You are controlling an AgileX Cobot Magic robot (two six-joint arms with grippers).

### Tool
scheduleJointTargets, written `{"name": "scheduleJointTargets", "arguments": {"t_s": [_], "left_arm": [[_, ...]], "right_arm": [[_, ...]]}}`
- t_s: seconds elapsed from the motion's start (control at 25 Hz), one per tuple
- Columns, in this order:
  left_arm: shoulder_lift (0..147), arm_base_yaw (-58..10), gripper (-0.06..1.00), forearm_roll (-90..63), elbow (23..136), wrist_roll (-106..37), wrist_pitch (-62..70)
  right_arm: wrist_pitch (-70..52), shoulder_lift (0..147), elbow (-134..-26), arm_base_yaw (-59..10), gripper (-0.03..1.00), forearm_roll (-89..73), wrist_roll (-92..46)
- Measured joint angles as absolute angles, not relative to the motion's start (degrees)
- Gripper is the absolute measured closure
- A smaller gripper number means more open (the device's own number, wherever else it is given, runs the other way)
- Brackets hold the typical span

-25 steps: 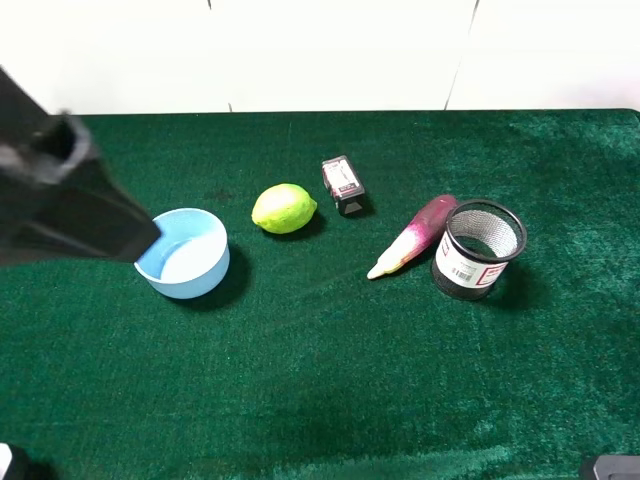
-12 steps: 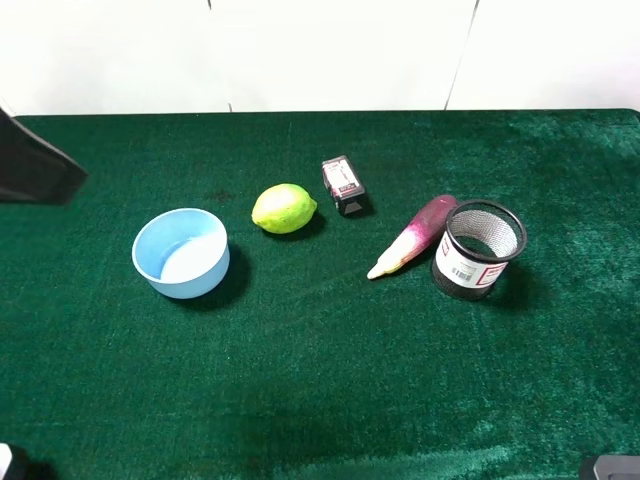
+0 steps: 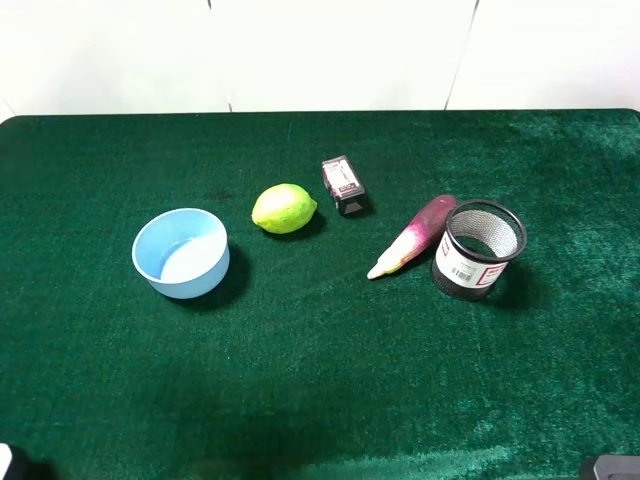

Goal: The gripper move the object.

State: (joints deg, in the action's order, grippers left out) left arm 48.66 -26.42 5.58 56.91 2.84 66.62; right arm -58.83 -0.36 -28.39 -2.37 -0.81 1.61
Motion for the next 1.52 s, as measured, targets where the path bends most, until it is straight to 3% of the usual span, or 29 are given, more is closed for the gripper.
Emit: {"name": "scheduleJointTargets", "arguments": {"t_s": [0.36, 0.76, 1.12, 1.52], "left_arm": [[27.64, -12.25, -0.05, 5.58, 43.71, 2.41, 66.50], [9.02, -2.45, -0.05, 3.89, 31.20, 2.40, 64.72], [0.04, -1.53, -0.05, 2.33, 28.68, 2.16, 61.04], [-0.32, -1.53, -0.05, 1.80, 28.68, 0.81, 60.99]], "right_arm": [[-58.83, -0.36, -28.39, -2.37, 0.27, -0.81, 1.61], [-58.83, -0.36, -28.39, -2.37, 0.27, -0.81, 1.61], [-58.83, -0.36, -28.39, -2.37, 0.27, -0.81, 1.61], [-58.83, -0.36, -28.39, -2.37, 0.27, -0.81, 1.61]]}}
